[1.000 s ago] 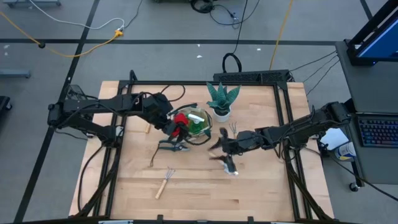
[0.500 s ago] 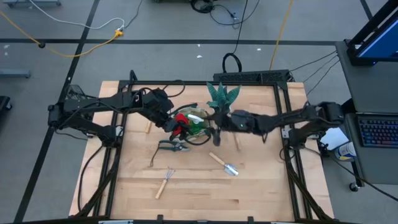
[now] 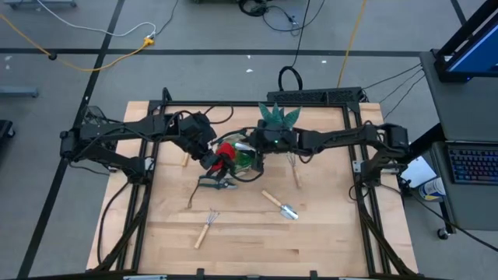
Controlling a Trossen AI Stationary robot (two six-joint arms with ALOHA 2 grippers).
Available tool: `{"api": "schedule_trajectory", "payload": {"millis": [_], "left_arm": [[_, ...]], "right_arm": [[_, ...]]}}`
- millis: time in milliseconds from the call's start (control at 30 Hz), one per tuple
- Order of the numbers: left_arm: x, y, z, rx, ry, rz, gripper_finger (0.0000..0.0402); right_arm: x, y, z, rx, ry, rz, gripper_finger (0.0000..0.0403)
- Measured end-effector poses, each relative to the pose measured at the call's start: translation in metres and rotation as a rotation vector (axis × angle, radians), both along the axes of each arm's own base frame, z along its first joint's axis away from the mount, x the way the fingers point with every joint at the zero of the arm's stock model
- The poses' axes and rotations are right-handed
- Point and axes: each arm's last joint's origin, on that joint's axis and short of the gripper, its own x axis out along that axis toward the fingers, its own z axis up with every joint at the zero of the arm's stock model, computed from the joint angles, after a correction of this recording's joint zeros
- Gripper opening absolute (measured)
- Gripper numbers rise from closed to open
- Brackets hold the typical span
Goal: Pick & Place Garden tools in Gardening bag
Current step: Put the red gloves into the white gardening bag
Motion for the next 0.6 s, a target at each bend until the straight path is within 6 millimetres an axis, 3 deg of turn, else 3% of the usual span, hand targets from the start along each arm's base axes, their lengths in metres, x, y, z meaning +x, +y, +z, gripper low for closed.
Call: {"api": "schedule_trajectory", "payload": {"millis": [200,367,467,600], "left_arm": [[0.000,0.000,0.000,0.010,-0.007,-0.008,0.0007],[0.000,0.002,0.000,0.014,-0.010,-0.003,0.0031],[0.000,0.004,0.001,0.016,-0.014,0.004,0.0035],[-0.001,0.008,0.001,0.016,-0.014,0.018,0.0021]], "right_arm": [[0.004,-0.010,-0.016,0.012,0.055,-0.028,0.0167],[0.005,-0.013,-0.024,0.026,0.082,-0.014,0.0160],[0.004,-0.011,-0.025,0.002,0.105,0.007,0.0127],[0.004,-0.005,-0.025,-0.016,0.117,0.033,0.0056]]}}
